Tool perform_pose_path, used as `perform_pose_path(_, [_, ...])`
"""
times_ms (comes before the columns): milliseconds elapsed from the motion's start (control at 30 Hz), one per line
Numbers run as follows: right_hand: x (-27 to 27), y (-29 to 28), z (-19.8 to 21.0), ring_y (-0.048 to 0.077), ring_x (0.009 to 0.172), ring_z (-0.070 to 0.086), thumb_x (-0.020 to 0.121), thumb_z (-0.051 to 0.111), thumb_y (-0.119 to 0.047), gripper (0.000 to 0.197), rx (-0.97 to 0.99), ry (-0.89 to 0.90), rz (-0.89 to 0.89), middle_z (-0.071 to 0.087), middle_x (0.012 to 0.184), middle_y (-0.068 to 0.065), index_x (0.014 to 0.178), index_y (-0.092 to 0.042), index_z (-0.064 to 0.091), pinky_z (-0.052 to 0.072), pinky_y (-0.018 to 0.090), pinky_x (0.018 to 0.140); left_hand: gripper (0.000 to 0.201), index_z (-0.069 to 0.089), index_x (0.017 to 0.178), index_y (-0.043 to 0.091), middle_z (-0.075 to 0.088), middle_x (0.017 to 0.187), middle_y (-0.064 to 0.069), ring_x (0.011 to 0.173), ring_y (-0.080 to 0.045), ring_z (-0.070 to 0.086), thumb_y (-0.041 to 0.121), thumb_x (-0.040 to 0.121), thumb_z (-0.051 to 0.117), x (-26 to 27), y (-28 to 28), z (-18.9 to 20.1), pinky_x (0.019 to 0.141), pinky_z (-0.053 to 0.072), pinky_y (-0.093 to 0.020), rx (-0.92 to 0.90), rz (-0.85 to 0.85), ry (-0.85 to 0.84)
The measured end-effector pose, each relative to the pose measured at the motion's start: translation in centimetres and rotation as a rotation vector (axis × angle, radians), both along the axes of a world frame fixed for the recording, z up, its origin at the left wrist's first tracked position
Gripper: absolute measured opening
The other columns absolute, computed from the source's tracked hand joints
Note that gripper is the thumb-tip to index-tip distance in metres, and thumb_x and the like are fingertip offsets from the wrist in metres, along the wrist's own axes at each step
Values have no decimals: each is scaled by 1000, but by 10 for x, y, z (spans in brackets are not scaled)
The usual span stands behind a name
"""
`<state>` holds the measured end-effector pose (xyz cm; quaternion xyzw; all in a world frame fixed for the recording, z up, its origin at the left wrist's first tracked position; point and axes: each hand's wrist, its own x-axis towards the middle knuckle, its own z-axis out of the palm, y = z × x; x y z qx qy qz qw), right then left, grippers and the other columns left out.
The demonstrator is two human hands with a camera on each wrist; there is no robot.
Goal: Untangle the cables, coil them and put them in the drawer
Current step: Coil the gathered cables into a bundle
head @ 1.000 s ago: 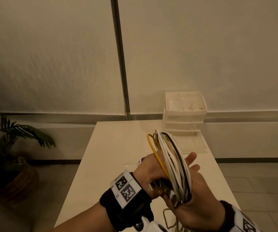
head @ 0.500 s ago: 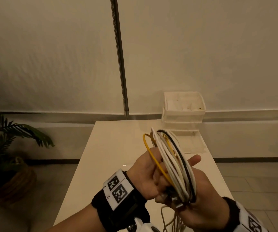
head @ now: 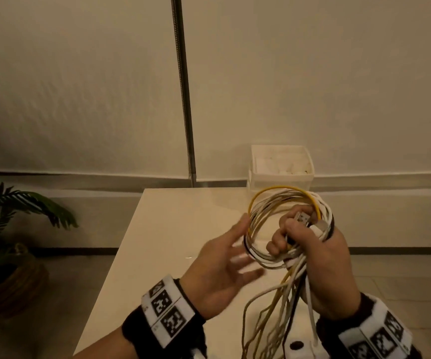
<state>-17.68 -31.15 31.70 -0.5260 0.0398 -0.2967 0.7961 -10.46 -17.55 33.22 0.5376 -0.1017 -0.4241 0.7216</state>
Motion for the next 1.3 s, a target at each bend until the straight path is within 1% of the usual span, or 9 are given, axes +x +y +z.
perform_pose_path(100, [5,-7,-4,26,55,52,87,56,-2,13,65,79,-30,53,61,12,76,-8,59,46,40,60,81,44,133,35,44,144,14,134,-5,39,67,64,71,9,9,-18,107,37,-28,122,162,-532])
perform_pose_path(200, [14,-6,-3,28,61,54,88,59,-7,10,-12,157,-94,55,64,17,79,-3,63,48,43,67,103,7,140,58,12,146,40,136,16,6,64,63,76,1,8,-16,115,13,-28,296,-190,-1087])
perform_pose_path(300, [18,1,5,28,59,54,89,56,-5,17,-94,184,-86,55,63,19,78,8,59,52,38,60,122,-10,145,49,22,149,32,138,16,14,64,62,78,-1,-8,-25,119,0,-43,337,-277,-1255])
perform_pose_path(533, [20,3,14,29,59,59,91,54,-2,15,-245,210,-124,60,66,20,85,11,57,57,33,59,147,-22,146,46,34,151,24,141,1,25,65,46,85,8,-22,-32,115,15,-44,292,-260,-1067])
perform_pose_path(800, [23,-5,10,31,62,58,88,60,-5,20,-213,351,-147,59,70,25,82,13,56,54,35,60,133,-3,153,35,40,152,5,138,-13,43,6,62,89,11,-43,-54,111,39,-49,-64,-261,-649])
perform_pose_path(967, [27,-8,7,25,57,57,84,63,-6,15,-12,468,-136,58,64,16,69,-5,62,51,31,59,99,13,146,39,68,104,8,97,-23,70,0,72,66,-3,-50,-61,85,55,-57,-2,-175,-668])
perform_pose_path(1133, [27,-12,4,22,58,59,84,65,-5,11,238,448,-99,57,67,14,73,-4,62,52,31,59,82,15,144,40,67,88,-4,67,-29,68,7,78,52,-3,-50,-63,65,59,-50,13,-206,-744])
perform_pose_path(1200, [23,-16,3,22,71,63,82,67,-13,10,334,404,-17,61,77,14,81,-3,66,54,34,69,71,20,142,34,63,88,-4,61,-22,62,12,81,49,6,-44,-58,58,58,-42,52,-216,-808])
perform_pose_path(1300, [5,-25,1,31,104,58,86,64,-23,43,337,389,144,61,111,23,116,7,60,42,46,104,51,38,131,25,63,89,-6,60,-15,58,26,81,48,24,-32,-51,53,54,-34,126,-257,-871])
